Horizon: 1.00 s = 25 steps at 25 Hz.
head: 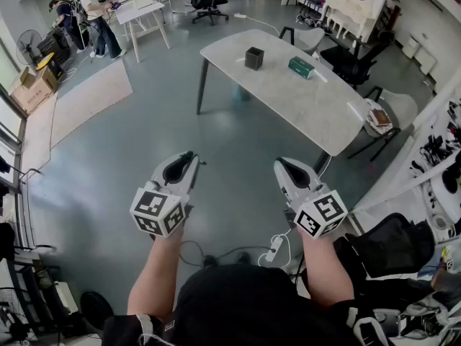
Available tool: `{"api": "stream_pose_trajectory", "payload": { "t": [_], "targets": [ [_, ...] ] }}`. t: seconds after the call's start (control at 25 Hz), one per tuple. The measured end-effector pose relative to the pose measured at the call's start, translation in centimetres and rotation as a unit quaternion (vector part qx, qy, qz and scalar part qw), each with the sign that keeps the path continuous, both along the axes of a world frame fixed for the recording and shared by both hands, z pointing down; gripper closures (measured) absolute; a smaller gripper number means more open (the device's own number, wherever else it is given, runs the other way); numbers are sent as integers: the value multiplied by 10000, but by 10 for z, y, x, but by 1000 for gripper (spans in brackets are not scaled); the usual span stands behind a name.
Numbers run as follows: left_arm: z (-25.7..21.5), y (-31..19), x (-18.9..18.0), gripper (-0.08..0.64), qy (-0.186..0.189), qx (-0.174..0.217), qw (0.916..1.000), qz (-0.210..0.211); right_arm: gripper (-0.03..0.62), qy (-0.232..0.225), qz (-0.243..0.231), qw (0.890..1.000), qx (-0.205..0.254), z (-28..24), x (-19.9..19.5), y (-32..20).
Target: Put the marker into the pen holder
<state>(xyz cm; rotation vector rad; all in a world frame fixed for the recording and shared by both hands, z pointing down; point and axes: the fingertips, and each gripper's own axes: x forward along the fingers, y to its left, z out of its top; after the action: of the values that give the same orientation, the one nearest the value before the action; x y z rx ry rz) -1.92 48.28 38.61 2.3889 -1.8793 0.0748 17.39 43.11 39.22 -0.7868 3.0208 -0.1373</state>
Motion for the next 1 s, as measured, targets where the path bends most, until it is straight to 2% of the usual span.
{"api": "stream_pose_trajectory", "payload": {
  "t": [0.28,0.44,0.76,1.0],
  "targets": [
    [1,-6,24,502,78,-33,10000,-15,591,10,1,10000,-24,4,28,-7],
    [3,-12,25,502,178,-29,9998,-36,591,95,52,9999,11,7,36,-13],
    [20,-48,0,502,254,-111,9996,-66,589,221,475,9978,-411,30,27,-60],
    [37,-114,-43,502,234,-106,9997,32,589,362,678,9961,-427,40,-15,-126]
  ]
}}
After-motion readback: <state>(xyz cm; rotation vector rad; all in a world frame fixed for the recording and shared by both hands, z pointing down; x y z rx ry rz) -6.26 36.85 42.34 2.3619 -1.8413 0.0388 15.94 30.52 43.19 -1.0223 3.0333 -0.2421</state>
